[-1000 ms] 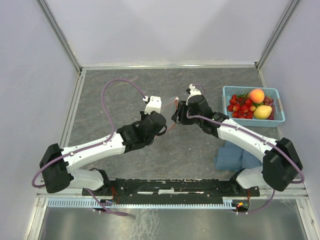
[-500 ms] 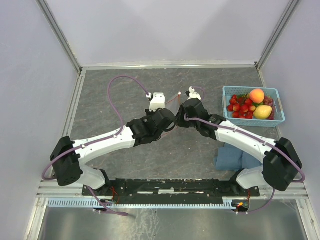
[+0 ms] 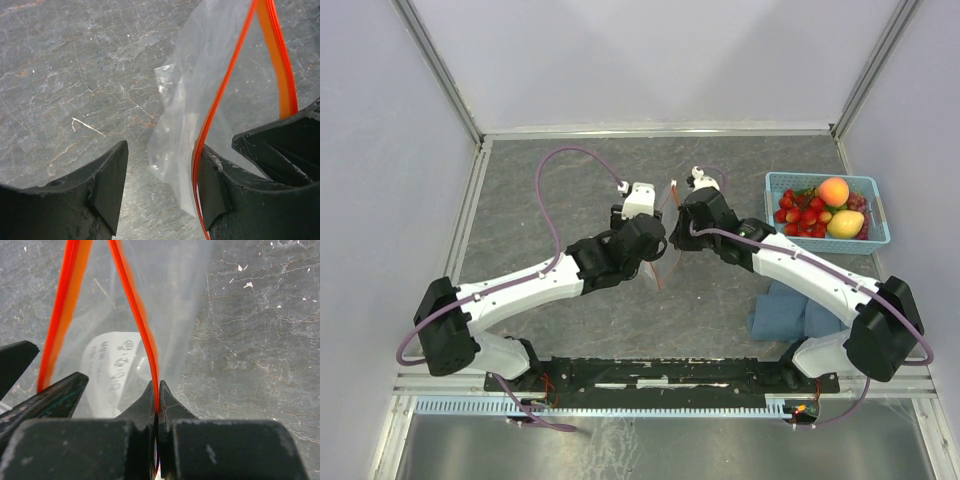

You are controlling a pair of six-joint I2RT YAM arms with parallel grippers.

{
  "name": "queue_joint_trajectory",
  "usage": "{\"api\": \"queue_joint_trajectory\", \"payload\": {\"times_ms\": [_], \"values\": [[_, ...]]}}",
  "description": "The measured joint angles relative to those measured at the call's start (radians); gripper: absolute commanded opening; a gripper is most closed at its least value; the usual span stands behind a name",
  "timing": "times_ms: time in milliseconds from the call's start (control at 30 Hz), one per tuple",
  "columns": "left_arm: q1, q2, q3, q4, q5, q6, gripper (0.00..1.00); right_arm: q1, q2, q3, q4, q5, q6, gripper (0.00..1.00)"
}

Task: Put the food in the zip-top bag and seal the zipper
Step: Open the zipper of the food storage bag.

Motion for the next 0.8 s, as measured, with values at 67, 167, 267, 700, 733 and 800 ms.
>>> {"api": "queue_joint_trajectory", "payload": {"times_ms": [67,167,267,700,733,800], "values": [[0.003,0.002,0.001,0.003,0.009,0.026,0.57,0.0,0.005,0.019,-0.011,-0.011,-0.016,0.02],[0.018,0.019,0.02,0.001,0.023,0.05,0.45,0.0,0.026,0.047,-0.025,-0.03,-0.037,0.02],[0.047,0.046,0.048,0.002,0.045,0.067,0.28,0.0,0.055,0.066,-0.037,-0.054,-0.058,0.02],[0.101,0.06,0.079,-0.102,0.071,0.071,0.03,-0.067,0.079,0.084,-0.163,-0.032,-0.175,0.02],[0.101,0.06,0.091,-0.131,0.067,0.071,0.03,-0.069,0.079,0.092,-0.179,-0.019,-0.187,0.03],[0.101,0.058,0.11,-0.17,0.061,0.07,0.03,-0.071,0.079,0.109,-0.204,-0.002,-0.205,0.03]]}}
